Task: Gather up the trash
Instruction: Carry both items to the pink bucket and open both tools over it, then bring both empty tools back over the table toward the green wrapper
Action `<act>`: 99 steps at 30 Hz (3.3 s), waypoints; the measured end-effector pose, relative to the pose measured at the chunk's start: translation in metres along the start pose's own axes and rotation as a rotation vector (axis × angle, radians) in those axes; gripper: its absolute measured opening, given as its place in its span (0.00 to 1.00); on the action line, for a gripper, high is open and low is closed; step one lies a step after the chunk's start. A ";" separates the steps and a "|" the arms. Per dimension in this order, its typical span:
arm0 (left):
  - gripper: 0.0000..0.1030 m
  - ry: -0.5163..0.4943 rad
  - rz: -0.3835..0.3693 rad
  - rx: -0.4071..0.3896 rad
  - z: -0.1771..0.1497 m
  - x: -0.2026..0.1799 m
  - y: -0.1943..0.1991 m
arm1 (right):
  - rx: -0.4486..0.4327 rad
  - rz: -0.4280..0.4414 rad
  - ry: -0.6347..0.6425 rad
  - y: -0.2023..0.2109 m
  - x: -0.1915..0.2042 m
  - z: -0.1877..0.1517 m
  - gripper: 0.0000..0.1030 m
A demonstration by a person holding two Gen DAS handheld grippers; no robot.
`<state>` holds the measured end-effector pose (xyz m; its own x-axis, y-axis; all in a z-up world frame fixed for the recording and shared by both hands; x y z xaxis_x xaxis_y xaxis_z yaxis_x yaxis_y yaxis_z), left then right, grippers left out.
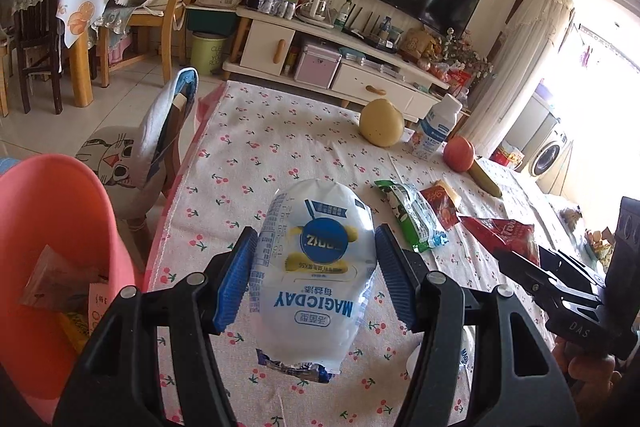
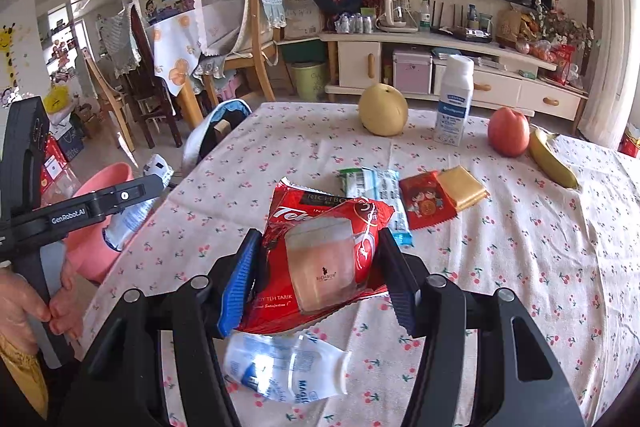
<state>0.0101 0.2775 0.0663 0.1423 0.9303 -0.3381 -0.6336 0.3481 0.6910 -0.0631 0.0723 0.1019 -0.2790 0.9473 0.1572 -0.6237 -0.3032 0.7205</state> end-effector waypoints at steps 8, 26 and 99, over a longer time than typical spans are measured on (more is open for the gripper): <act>0.60 0.124 0.050 -0.092 0.015 0.052 0.033 | -0.020 0.131 0.099 -0.008 0.087 0.024 0.58; 0.60 0.562 0.250 -0.218 0.013 0.218 0.093 | 0.072 0.347 0.333 -0.082 0.274 0.042 0.60; 0.96 0.045 0.295 -0.096 0.029 0.016 -0.014 | -0.005 0.023 0.019 -0.013 -0.003 -0.007 0.93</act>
<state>0.0438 0.2909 0.0695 -0.0914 0.9826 -0.1615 -0.7119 0.0489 0.7006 -0.0591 0.0731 0.0877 -0.3071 0.9380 0.1609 -0.6204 -0.3255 0.7135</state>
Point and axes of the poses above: each gripper's, at about its wrist camera, not at the fingertips, and y roughly against the way its jaws point, x to its left, z to its top, the point moved 5 cm from there along -y, roughly the way its jaws point, and after that the axes turned 6 degrees about x, right-handed, at the moved point
